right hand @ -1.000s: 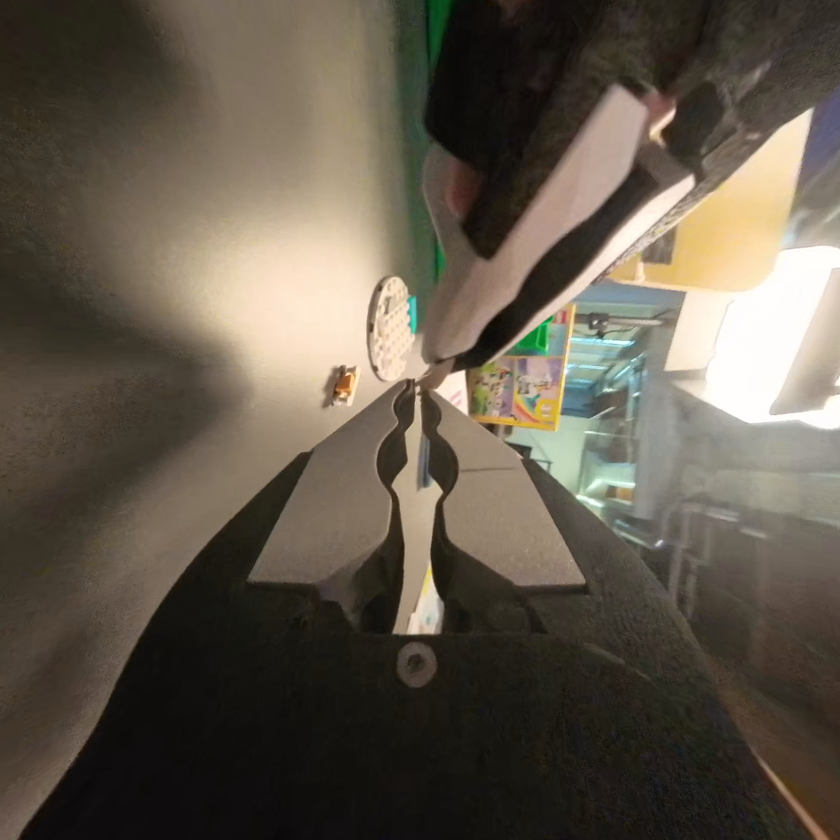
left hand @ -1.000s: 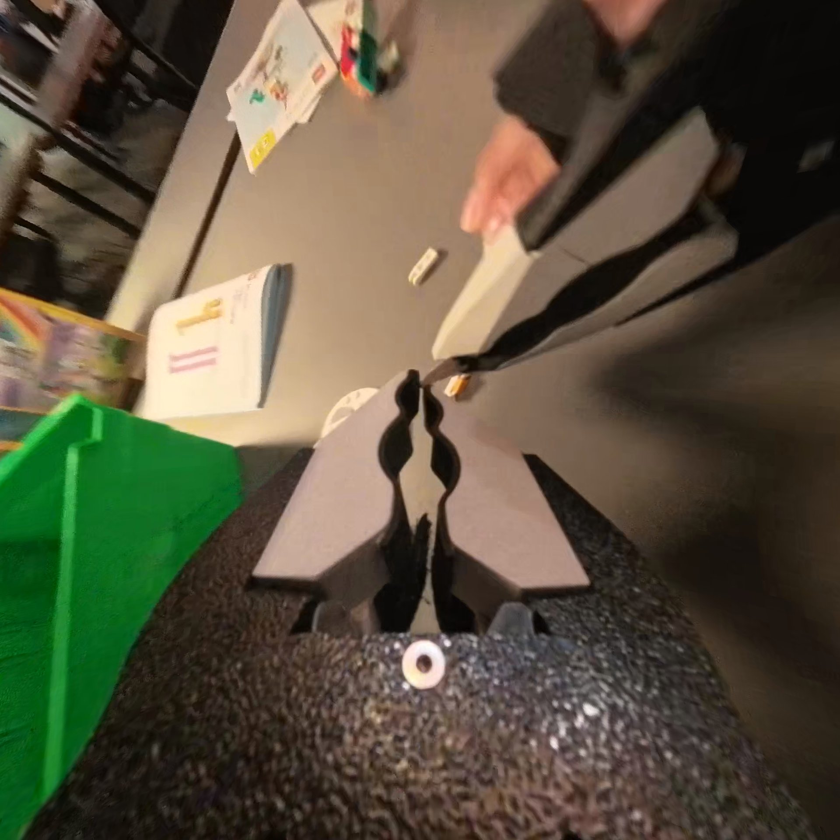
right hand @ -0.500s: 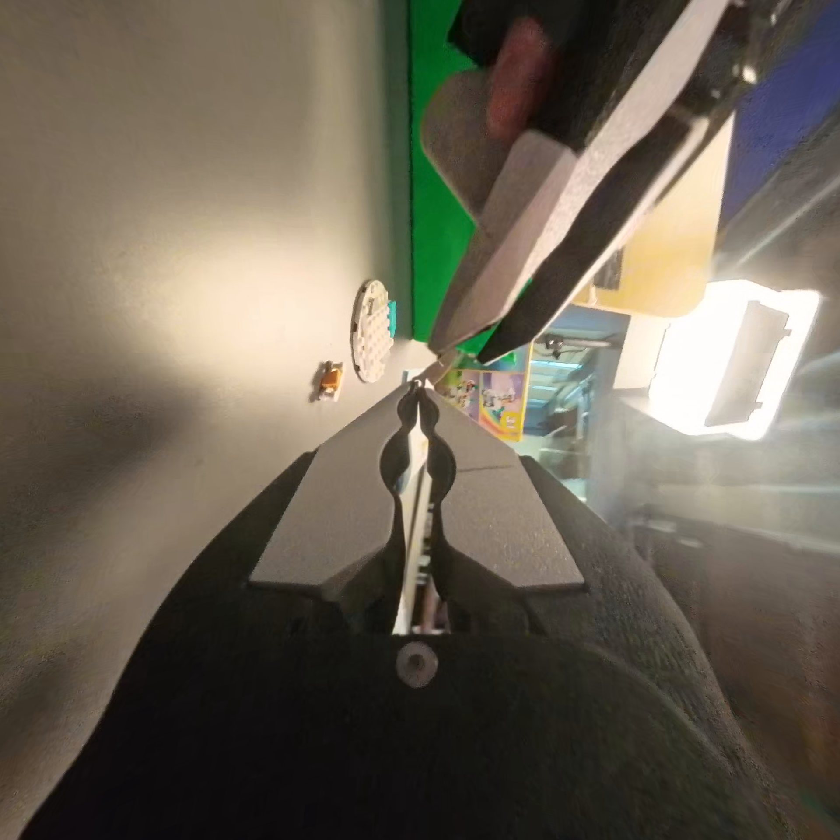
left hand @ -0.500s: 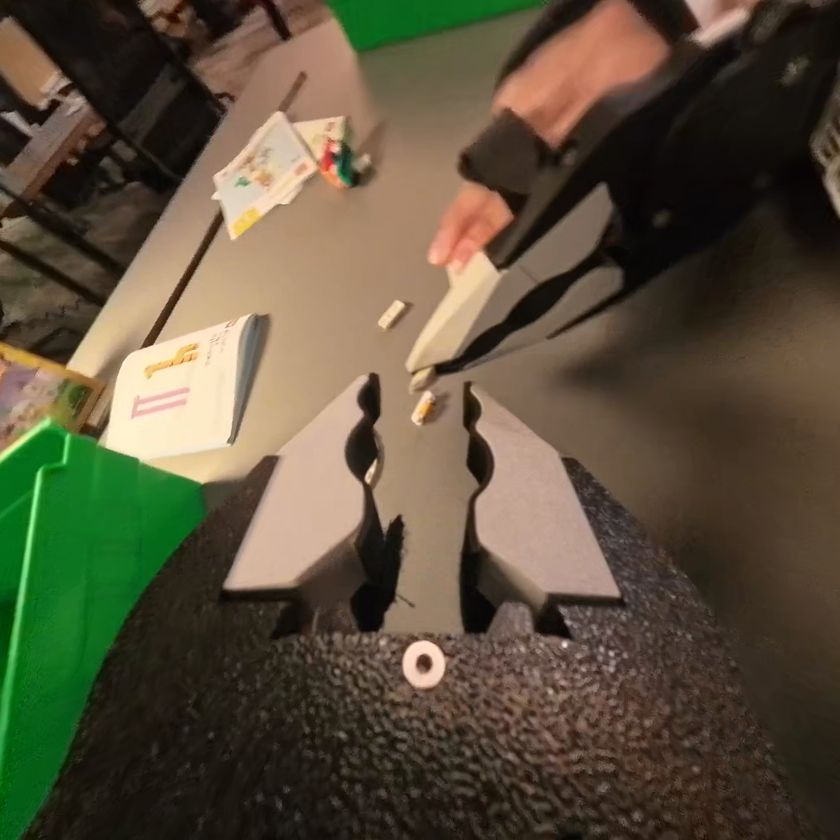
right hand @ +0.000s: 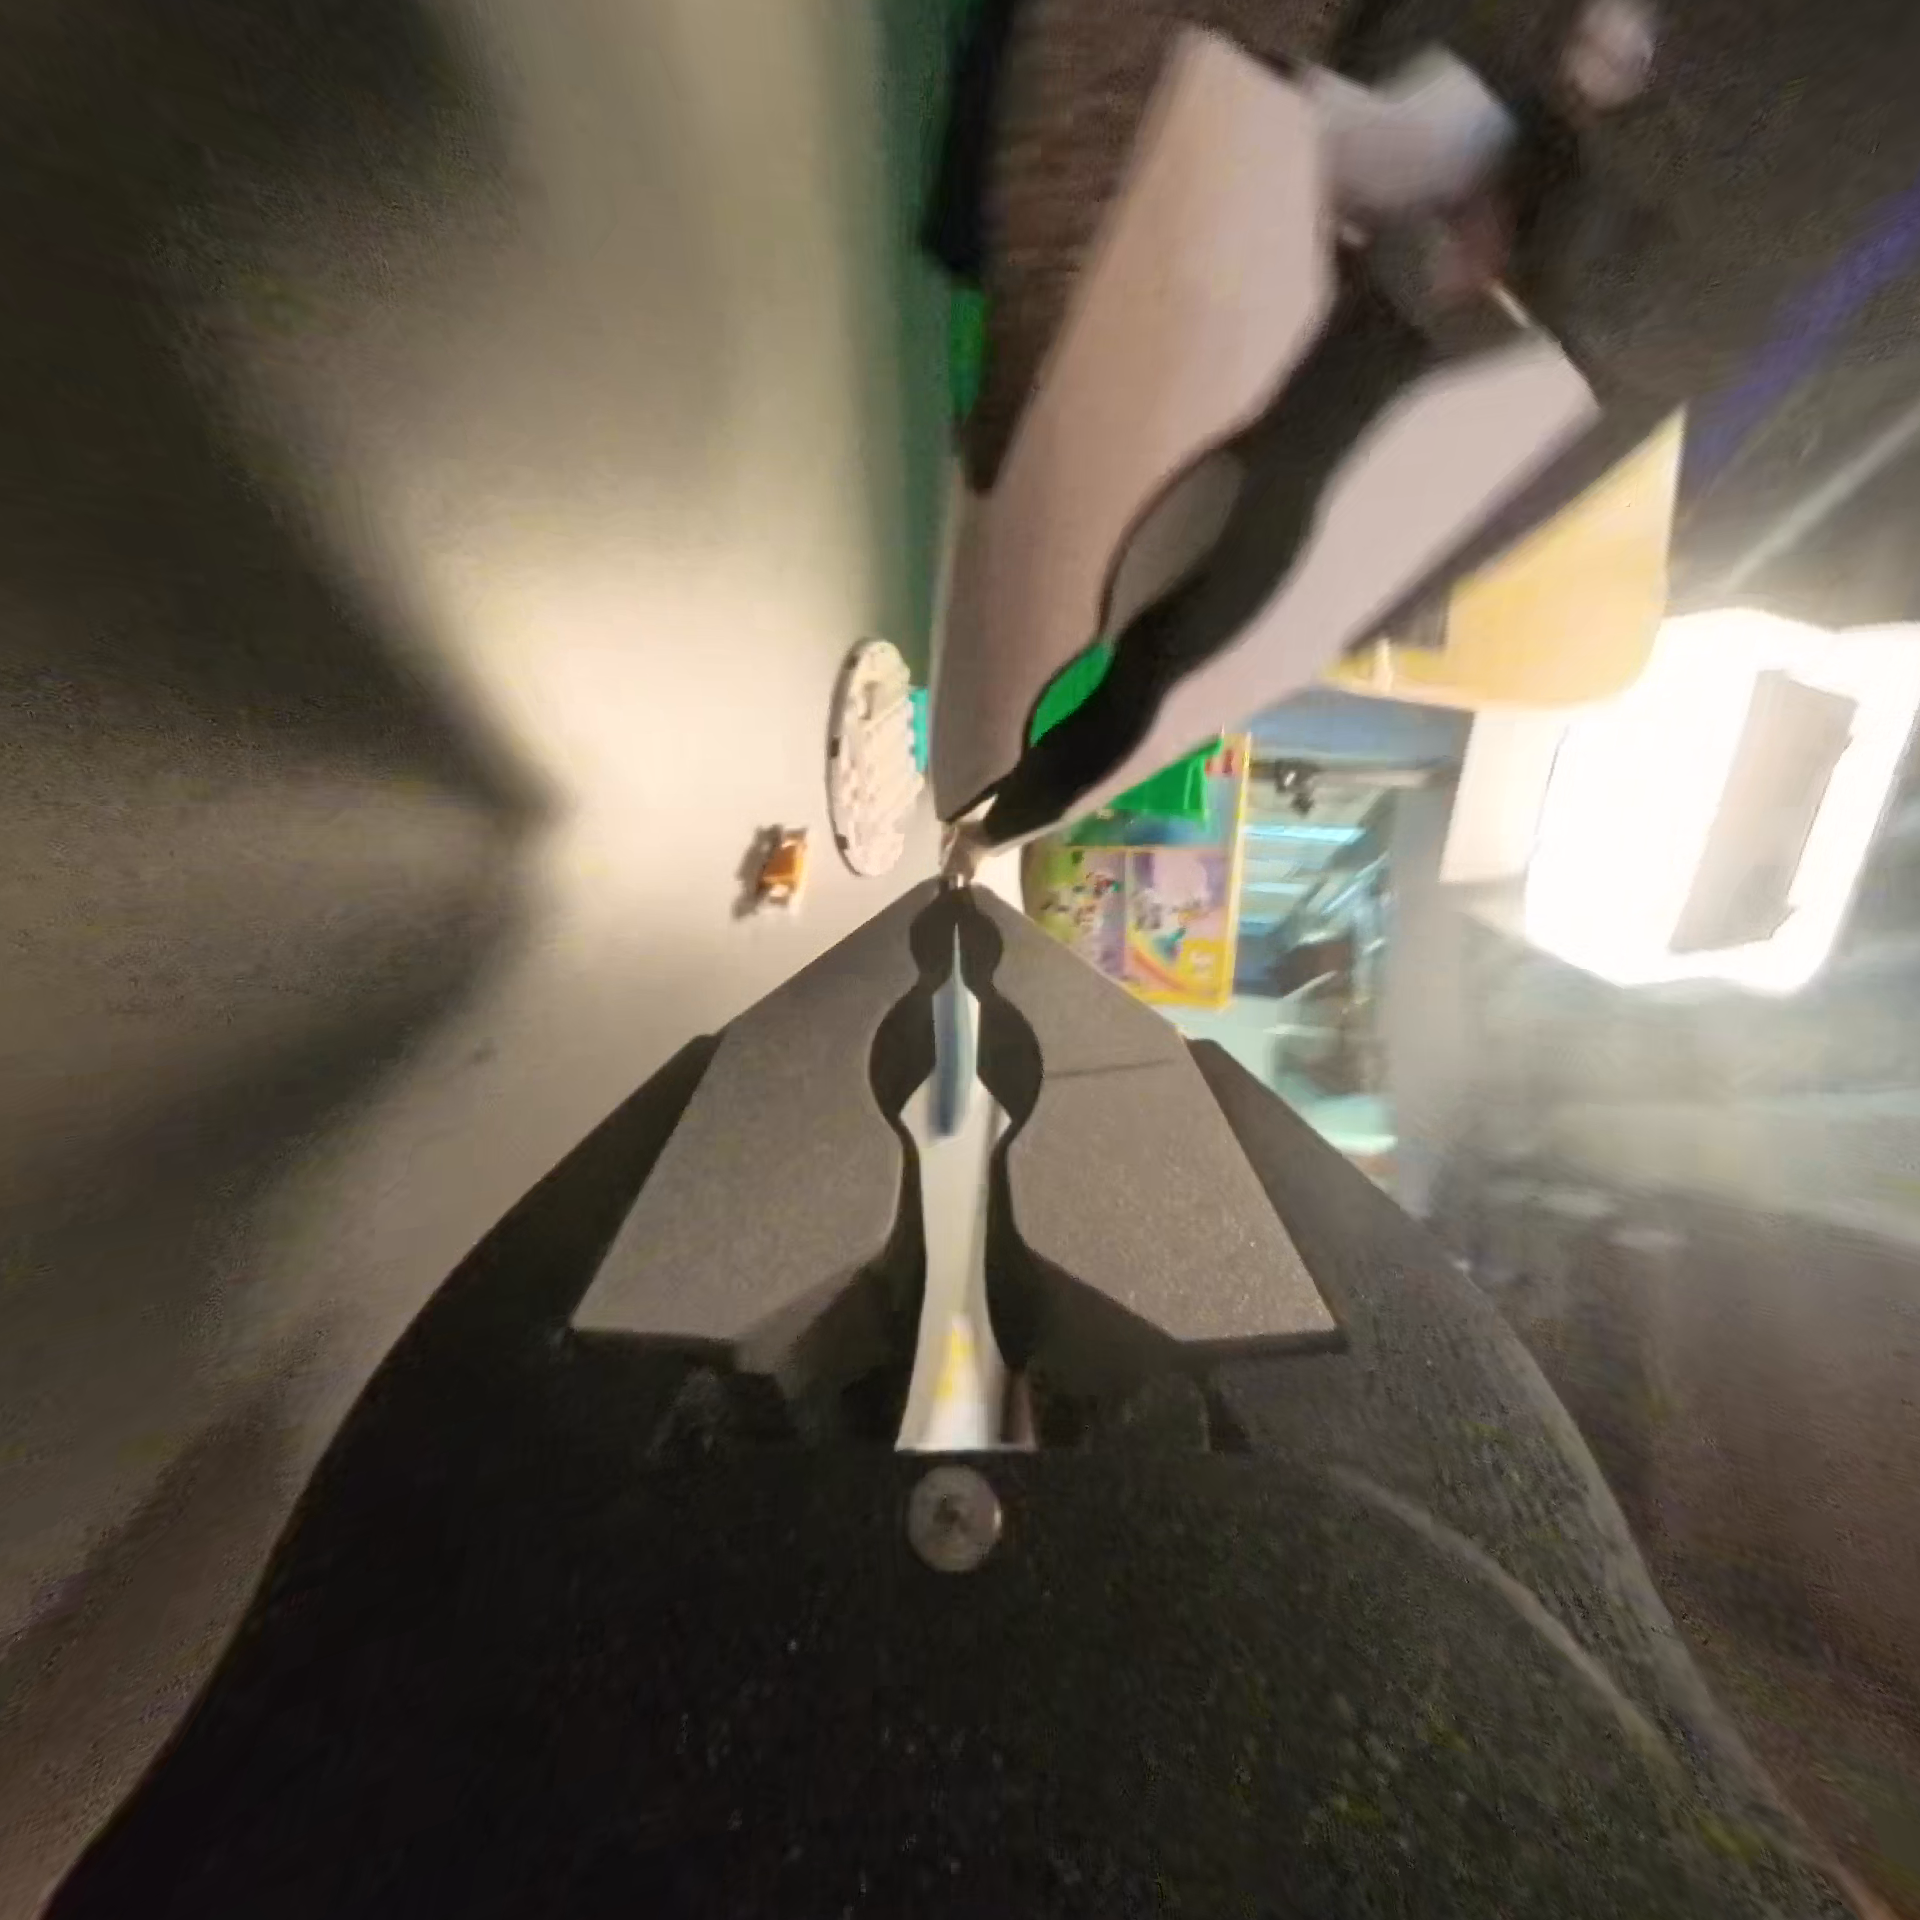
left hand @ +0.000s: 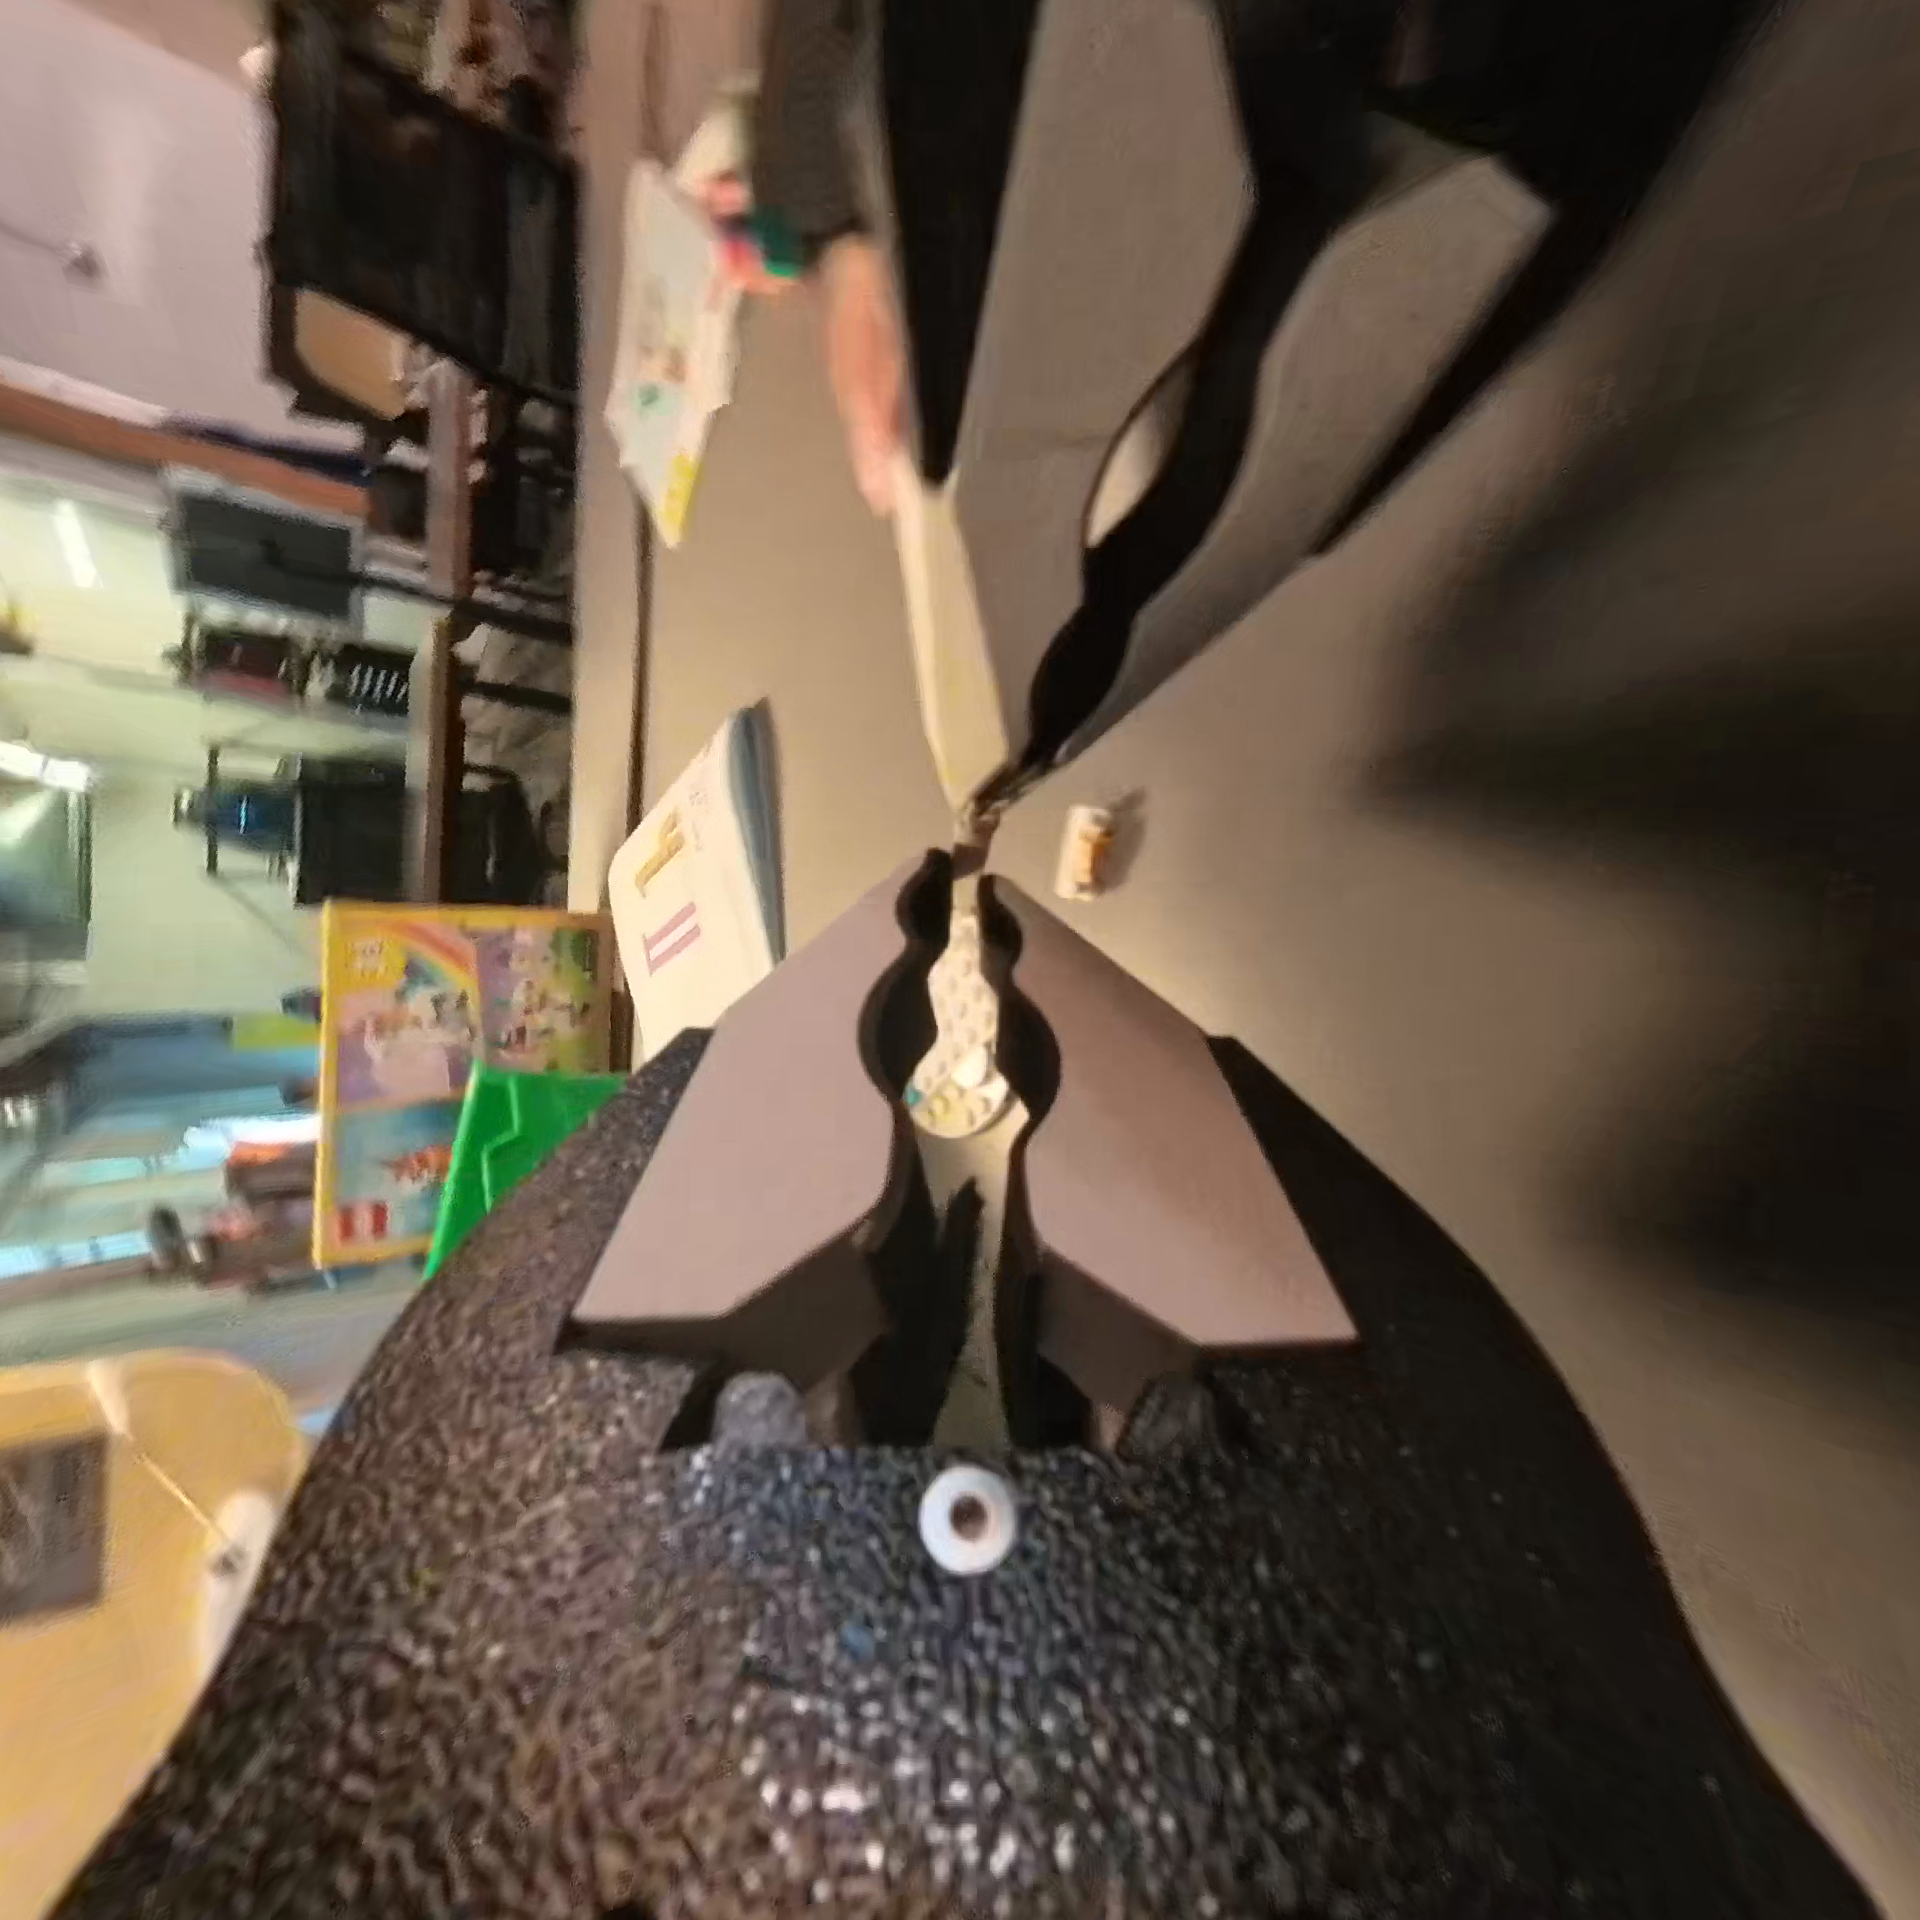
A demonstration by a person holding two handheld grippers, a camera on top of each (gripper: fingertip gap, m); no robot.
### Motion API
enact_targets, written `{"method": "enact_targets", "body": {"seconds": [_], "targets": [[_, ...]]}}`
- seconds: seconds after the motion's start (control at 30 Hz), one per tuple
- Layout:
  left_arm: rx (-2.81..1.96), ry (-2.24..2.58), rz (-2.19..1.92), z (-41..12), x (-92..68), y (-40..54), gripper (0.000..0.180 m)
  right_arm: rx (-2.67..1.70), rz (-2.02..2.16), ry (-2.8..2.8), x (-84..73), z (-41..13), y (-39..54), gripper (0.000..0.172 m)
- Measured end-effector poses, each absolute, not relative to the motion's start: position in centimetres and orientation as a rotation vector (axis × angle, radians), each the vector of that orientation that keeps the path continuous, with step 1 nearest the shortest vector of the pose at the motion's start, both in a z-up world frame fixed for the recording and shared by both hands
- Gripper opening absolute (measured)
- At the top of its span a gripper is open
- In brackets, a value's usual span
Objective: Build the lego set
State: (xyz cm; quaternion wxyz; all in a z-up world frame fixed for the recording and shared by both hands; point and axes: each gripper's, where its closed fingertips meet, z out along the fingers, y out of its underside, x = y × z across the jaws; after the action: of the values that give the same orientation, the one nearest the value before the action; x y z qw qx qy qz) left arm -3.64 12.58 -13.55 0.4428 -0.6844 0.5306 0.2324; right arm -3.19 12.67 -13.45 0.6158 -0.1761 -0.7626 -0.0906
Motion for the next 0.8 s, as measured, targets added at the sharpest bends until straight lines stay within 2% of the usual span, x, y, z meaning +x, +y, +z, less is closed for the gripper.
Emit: {"method": "enact_targets", "body": {"seconds": [0.1, 0.17, 0.27, 0.37, 0.57, 0.8], "targets": [[-1.658, 0.985, 0.486, -10.9, -4.7, 13.9, 0.001, -0.87, 0.242, -1.59, -2.9, -11.3, 14.6, 0.0], [-1.581, 0.834, 0.435, -9.2, -5.1, 14.3, 0.001, -1.179, 0.714, -1.394, -2.8, -9.6, 15.1, 0.007], [-1.441, 0.787, 0.512, -7.9, -4.9, 14.7, 0.001, -1.479, 1.538, -0.98, -2.5, -6.7, 15.2, 0.008], [-1.342, 0.842, 0.625, -7.7, -4.0, 15.0, 0.001, -1.638, 1.932, -0.726, -2.4, -6.9, 15.8, 0.007], [-1.286, 0.941, 0.767, -8.3, -3.4, 15.9, 0.001, -1.708, 2.126, -0.666, -2.7, -7.7, 15.0, 0.012], [-1.273, 1.025, 0.786, -9.4, -3.2, 16.6, 0.002, -1.628, 1.64, -0.964, -2.8, -9.5, 15.8, 0.0]]}}
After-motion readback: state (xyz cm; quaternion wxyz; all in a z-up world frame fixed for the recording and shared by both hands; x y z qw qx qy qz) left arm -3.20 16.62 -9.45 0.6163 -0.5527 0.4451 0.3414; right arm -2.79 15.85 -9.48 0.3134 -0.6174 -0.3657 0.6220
